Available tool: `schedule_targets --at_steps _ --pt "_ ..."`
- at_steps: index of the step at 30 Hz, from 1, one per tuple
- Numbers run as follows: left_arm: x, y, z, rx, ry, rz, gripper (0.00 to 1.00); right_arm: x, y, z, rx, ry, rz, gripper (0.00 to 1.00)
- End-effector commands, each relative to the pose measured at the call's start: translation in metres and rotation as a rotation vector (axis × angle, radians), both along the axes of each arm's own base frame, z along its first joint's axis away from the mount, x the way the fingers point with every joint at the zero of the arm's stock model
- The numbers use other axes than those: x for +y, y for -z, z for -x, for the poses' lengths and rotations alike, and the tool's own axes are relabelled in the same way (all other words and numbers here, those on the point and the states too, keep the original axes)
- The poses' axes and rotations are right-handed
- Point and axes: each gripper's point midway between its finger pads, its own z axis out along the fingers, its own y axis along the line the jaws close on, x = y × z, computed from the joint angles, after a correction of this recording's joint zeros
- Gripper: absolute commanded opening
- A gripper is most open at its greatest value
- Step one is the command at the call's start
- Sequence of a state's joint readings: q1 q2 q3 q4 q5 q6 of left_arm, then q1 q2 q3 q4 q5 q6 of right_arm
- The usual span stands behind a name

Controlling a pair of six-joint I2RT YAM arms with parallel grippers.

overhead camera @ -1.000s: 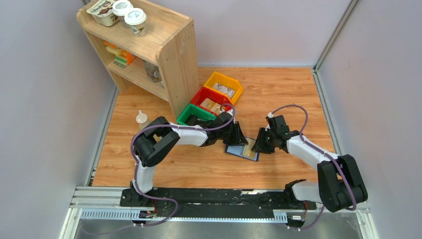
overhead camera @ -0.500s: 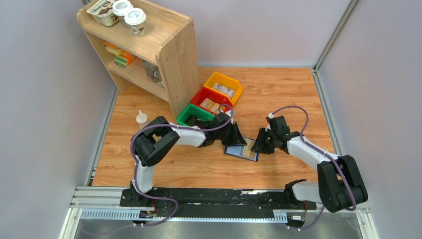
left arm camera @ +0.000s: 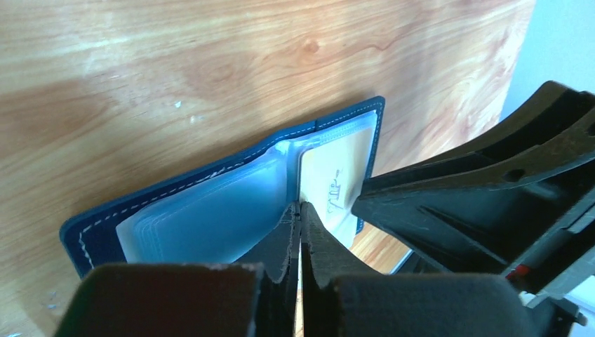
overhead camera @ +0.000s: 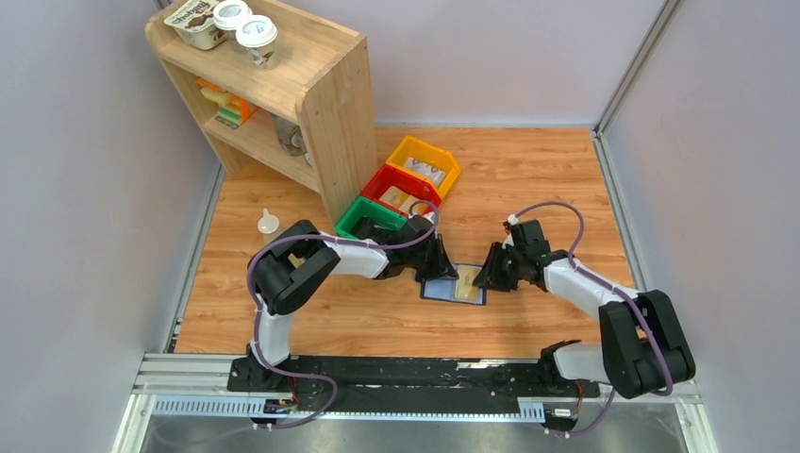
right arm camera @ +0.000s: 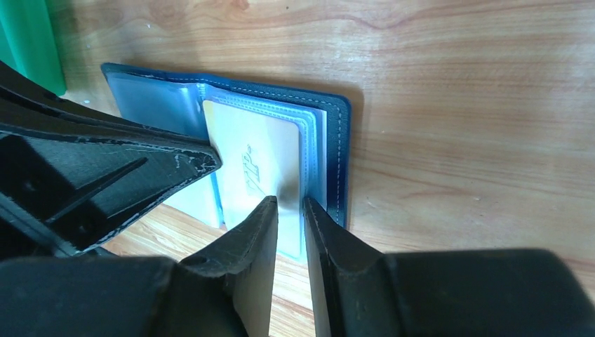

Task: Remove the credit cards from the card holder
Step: Remove the credit card from the card holder.

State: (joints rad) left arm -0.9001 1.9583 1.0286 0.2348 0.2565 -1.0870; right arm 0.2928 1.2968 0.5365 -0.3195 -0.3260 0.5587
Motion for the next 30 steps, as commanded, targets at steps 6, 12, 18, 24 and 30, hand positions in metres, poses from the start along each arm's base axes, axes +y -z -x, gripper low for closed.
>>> schedule_targets --at_steps 6,12,18,24,30 --pt "0.027 0.009 0.015 -0.038 0.048 -0.151 0.00 -0.005 0.022 0.009 0.059 0.016 0.022 0.26" --pt "0.044 0.009 0.014 -0.063 0.019 -0.213 0.00 -0.008 0.026 0.010 0.073 0.022 0.029 0.25" --pt "0.055 0.006 0.015 -0.071 0.001 -0.255 0.00 -0.008 0.027 0.010 0.077 0.020 0.029 0.25" --pt "0.051 -0.005 0.014 -0.073 -0.014 -0.213 0.00 -0.006 0.023 0.010 0.071 0.015 0.021 0.25" --pt "0.030 -0.038 0.012 -0.100 -0.002 -0.072 0.20 -0.001 -0.005 -0.002 -0.021 0.005 -0.018 0.26"
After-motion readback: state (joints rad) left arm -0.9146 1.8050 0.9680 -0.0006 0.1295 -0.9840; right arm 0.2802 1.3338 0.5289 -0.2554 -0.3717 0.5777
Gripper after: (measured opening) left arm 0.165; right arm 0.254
